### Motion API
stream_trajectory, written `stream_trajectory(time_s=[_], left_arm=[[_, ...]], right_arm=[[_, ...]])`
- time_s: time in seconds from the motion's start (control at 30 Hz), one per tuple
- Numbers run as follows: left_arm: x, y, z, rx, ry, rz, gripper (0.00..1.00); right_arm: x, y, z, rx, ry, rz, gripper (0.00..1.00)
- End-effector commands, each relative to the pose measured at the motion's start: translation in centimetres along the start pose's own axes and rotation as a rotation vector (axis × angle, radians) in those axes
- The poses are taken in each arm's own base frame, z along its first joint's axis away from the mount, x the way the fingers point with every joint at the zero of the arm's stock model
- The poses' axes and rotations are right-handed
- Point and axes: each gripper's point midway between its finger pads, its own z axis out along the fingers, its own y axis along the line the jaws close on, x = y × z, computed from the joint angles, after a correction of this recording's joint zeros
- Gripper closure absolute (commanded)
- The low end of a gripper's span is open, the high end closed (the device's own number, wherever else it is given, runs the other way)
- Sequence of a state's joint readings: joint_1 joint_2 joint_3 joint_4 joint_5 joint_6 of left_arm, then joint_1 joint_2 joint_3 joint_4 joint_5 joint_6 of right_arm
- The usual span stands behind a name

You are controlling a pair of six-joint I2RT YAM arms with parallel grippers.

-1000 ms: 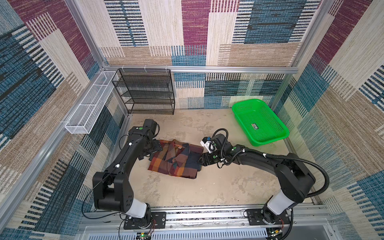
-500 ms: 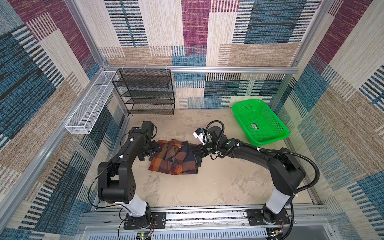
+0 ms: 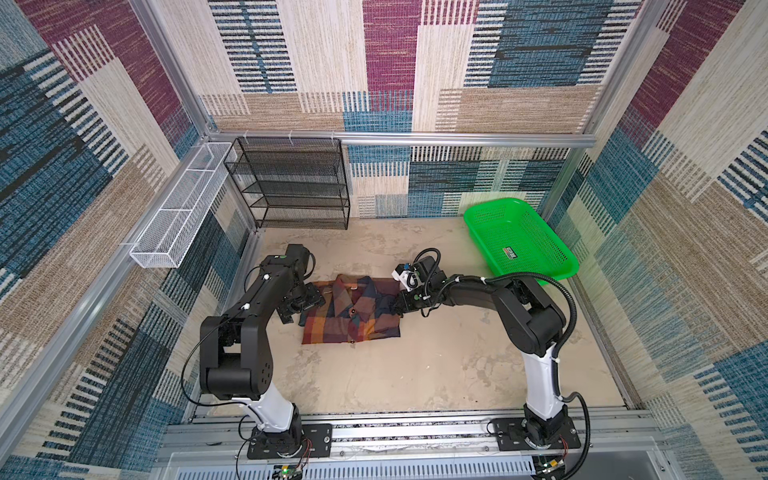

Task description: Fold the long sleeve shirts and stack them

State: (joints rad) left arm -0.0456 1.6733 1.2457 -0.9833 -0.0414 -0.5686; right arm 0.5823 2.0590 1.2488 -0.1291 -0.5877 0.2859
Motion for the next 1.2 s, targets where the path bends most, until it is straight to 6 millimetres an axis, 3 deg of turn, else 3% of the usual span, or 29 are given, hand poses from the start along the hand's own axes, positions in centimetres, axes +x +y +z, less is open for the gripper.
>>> stream_trajectory(time_s=[0.0,0.2,0.23,0.4,0.5,0.6,0.77,0.83,0.93,1.17], left_arm=[[-0.6,-1.2,0.7,0.033,0.034,0.023,0.17],[-2.3,-3.2,1.7,0.061,0.07,0.026,0.21],[-2.5,-3.5,2.0,0.068,0.076,0.033,0.26],[-2.3,-3.1,3.7,0.051,0.125,0.021,0.39],[-2.2,-2.9,4.4,0.052,0.152,0.012,0.41],[-2.4,-3.0,4.5,0.056,0.156,0.008,0.54],[-2.5,-3.2,4.5,0.074,0.165,0.008,0.87],[-2.6,-3.2,3.7,0.094,0.149,0.004,1.0],[-2.8,-3.6,1.6,0.155,0.091,0.004,1.0],[-3.9,-1.8,-3.3,0.188,-0.116,-0.011,1.0]], right_arm=[[-0.4,0.2,-0.7,0.025,-0.018,-0.031,0.7],[-0.6,1.7,-1.0,-0.013,-0.012,-0.075,0.64],[-0.6,2.0,-1.1,-0.02,-0.013,-0.085,0.64],[-0.7,2.7,-1.3,-0.025,-0.017,-0.118,0.63],[-0.8,2.7,-1.2,-0.027,-0.018,-0.123,0.63],[-0.8,2.9,-1.1,-0.035,-0.017,-0.125,0.63],[-0.8,2.8,-1.0,-0.038,-0.02,-0.133,0.68],[-0.8,2.8,-1.0,-0.036,-0.021,-0.136,0.74],[-1.2,3.4,-1.6,-0.048,-0.04,-0.151,0.85],[-3.9,6.6,-4.4,-0.086,-0.141,-0.238,0.94]])
